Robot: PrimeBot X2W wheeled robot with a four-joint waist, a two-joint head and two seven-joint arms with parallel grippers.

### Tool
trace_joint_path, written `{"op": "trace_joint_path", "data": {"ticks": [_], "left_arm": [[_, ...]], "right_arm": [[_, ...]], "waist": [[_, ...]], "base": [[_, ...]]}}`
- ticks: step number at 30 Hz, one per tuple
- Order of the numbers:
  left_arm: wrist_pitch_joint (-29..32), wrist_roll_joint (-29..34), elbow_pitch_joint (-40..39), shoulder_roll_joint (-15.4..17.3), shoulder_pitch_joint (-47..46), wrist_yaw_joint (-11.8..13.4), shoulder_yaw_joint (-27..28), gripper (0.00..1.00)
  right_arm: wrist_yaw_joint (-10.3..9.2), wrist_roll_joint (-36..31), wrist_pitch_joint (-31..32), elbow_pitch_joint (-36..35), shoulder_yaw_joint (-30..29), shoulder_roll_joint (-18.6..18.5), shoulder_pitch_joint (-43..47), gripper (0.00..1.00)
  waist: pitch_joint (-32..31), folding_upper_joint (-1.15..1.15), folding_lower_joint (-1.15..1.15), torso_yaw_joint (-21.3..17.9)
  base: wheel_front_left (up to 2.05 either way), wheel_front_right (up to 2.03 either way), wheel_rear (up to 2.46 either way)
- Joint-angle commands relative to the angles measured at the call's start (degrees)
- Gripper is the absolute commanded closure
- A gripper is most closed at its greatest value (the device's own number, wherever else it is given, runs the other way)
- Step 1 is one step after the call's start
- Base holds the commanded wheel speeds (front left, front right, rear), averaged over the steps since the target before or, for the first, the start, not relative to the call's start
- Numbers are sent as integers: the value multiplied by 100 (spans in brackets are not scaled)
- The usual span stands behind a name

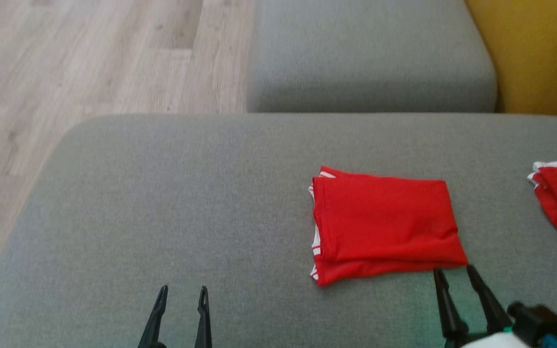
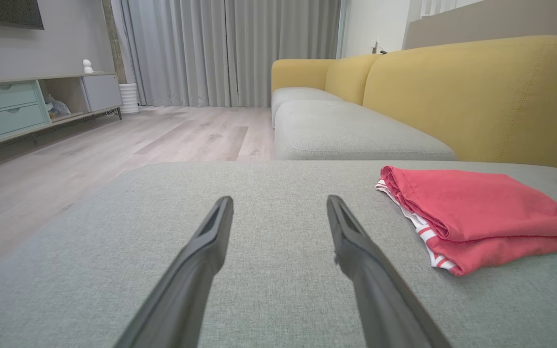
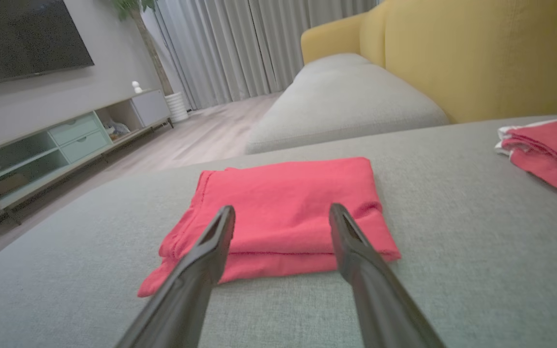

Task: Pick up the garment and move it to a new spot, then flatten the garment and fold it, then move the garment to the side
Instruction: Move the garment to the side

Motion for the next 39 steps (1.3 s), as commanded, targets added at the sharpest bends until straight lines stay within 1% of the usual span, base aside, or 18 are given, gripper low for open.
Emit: {"op": "trace_joint_path", "data": {"ticks": [1, 6, 9, 13, 16, 18, 22, 23, 24, 25, 28, 32, 36, 37, 39], "left_arm": [[-30, 51, -226, -37, -368, 36, 85, 0], [-30, 82, -246, -37, -492, 37, -6, 0], [-30, 77, -233, -37, -578, 44, -60, 0], [-30, 68, -242, -37, -747, 67, -138, 0], [-30, 83, -224, -37, -863, 71, -208, 0], [-30, 79, -226, -37, -933, 91, -234, 0], [-30, 73, -194, -37, -1039, 97, -264, 0], [-30, 79, -181, -37, -1064, 87, -273, 0], [-30, 86, -173, -37, -1091, 82, -277, 0], [-30, 91, -169, -37, -1120, 82, -275, 0], [-30, 103, -165, -37, -1201, 75, -258, 0], [-30, 153, -255, -37, -1299, 49, -246, 0], [-30, 164, -354, -37, -1369, 53, -247, 0], [-30, 160, -357, -37, -1409, 44, -245, 0], [-30, 175, -347, -37, -1479, 38, -214, 0]], "right_arm": [[39, 84, -77, -1, 35, -140, -565, 0], [39, 355, -12, 640, 9, -270, -1156, 0], [39, 530, 282, 1115, 2, -370, -1703, 0], [39, 623, 725, 1797, -184, -501, -2371, 0], [39, 666, 1049, 2351, -304, -524, -2718, 0], [39, 686, 1187, 2624, -277, -538, -2893, 0], [39, 765, 1253, 3012, -56, -532, -3182, 0], [39, 812, 1266, 3093, 2, -526, -3245, 21], [39, 859, 1261, 3151, 71, -526, -3308, 83], [39, 902, 1240, 3195, 139, -533, -3369, 100], [39, 983, 1044, 3226, 300, -621, -3567, 100], [39, 942, 845, 3198, 418, -930, -3882, 100], [39, 832, 789, 3101, 410, -1359, -4239, 100], [39, 789, 786, 3035, 365, -1587, -4416, 100], [39, 728, 815, 2978, 325, -1835, -4583, 100]], "waist": [[220, 0, 0, 4], [534, 0, 0, 6], [727, 0, 0, -2], [960, 0, 0, -7], [1073, 0, 0, 7], [1155, 0, 0, 2], [1304, 0, 0, -51], [1339, 0, 0, -68], [1375, 0, 0, -88], [1406, 0, 0, -110], [1502, 0, 0, -217], [1664, 0, 0, -438], [1861, 0, 0, -735], [1950, 0, 0, -891], [2042, 0, 0, -1035]], "base": [[0, 0, 0], [0, 0, 0], [0, 0, 0], [0, 0, 0], [0, 0, 0], [0, 0, 0], [0, 0, 0], [0, 0, 0], [0, 0, 0], [0, 0, 0], [0, 0, 0], [0, 0, 0], [0, 0, 0], [0, 0, 0], [0, 0, 0]]}}
